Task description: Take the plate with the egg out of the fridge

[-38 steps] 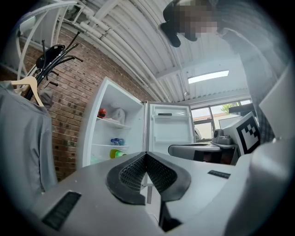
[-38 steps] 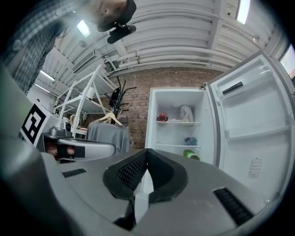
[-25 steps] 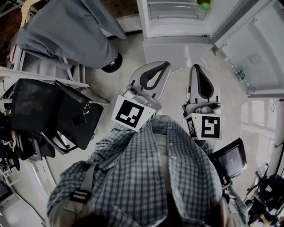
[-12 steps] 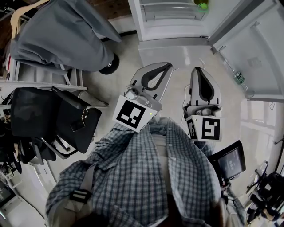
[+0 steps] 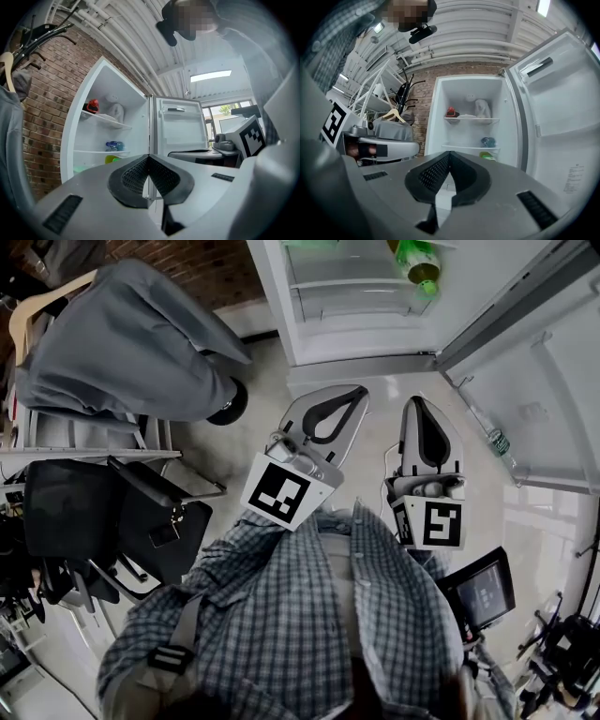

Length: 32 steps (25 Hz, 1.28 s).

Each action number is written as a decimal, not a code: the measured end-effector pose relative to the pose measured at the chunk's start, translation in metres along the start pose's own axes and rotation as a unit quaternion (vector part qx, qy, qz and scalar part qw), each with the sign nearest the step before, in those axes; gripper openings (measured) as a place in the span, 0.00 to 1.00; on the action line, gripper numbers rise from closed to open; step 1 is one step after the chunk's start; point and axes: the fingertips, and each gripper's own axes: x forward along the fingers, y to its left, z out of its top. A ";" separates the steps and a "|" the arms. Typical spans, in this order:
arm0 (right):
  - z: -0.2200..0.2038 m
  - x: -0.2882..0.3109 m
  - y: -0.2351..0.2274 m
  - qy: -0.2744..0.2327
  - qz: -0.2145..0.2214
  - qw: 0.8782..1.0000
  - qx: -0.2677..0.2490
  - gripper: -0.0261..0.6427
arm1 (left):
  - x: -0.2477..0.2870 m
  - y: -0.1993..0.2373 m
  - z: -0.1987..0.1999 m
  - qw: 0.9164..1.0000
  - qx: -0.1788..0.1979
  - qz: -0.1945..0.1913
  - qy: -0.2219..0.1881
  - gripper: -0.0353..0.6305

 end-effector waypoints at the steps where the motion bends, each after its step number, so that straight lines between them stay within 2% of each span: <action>1: 0.001 0.007 -0.003 -0.001 -0.001 1.000 0.000 0.05 | 0.006 0.004 0.000 1.000 -0.001 -0.003 0.001 0.06; 10: 0.002 0.052 -0.022 -0.002 -0.017 1.000 -0.007 0.05 | 0.046 0.038 -0.001 1.000 -0.002 -0.024 -0.004 0.06; 25: 0.003 0.110 -0.020 -0.007 -0.026 0.999 -0.039 0.05 | 0.077 0.081 -0.003 0.998 0.007 -0.056 -0.020 0.06; 32: 0.002 0.126 -0.019 0.003 -0.020 0.999 -0.038 0.05 | 0.077 0.094 0.001 0.999 0.002 -0.049 -0.021 0.06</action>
